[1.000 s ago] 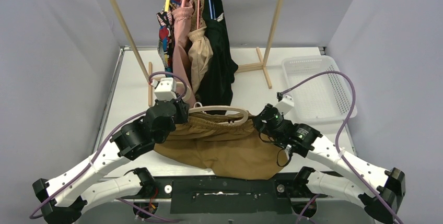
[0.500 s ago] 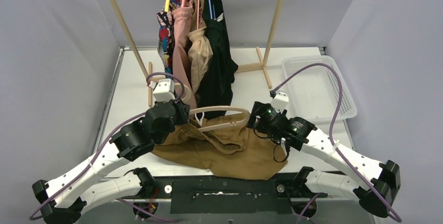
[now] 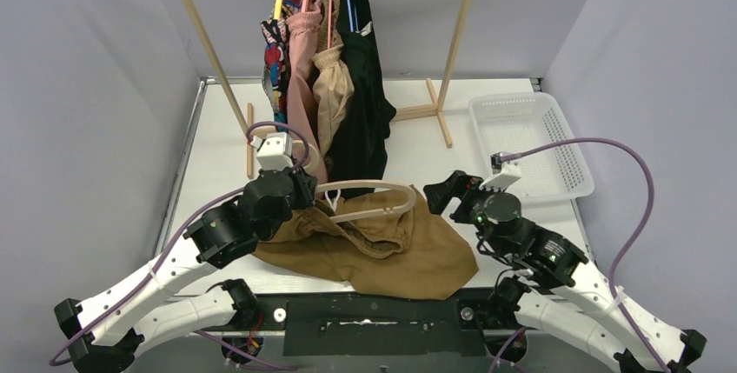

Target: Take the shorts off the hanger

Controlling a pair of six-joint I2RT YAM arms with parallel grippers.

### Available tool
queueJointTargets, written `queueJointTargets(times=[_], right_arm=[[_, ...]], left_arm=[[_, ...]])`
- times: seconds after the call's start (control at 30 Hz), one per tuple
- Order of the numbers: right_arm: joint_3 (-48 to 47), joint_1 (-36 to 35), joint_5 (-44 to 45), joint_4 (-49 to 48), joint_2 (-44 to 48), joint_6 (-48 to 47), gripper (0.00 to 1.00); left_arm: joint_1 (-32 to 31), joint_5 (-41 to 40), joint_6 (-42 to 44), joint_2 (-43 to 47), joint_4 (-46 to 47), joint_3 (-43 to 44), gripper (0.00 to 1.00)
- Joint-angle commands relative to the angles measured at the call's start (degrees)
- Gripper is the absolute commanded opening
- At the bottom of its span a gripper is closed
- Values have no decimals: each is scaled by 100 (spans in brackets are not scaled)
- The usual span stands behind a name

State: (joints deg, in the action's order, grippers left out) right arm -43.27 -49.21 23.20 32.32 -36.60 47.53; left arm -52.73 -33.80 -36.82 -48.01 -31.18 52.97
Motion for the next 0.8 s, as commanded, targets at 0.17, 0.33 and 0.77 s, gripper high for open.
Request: queueJointTargets(times=[0.17,0.33,0.77], right_arm=[[-487,7,-2667,-803,-735,-1979,97],[-554,107,-4115,-1243,-1684,-2340,71],[-132,927,-5953,-1370,-993,-2401,33]], left_arm=[[12,843,370,106,713,0,0],[15,1329,429,130,884,-6,0],[16,1723,422,115,969,-171,0]])
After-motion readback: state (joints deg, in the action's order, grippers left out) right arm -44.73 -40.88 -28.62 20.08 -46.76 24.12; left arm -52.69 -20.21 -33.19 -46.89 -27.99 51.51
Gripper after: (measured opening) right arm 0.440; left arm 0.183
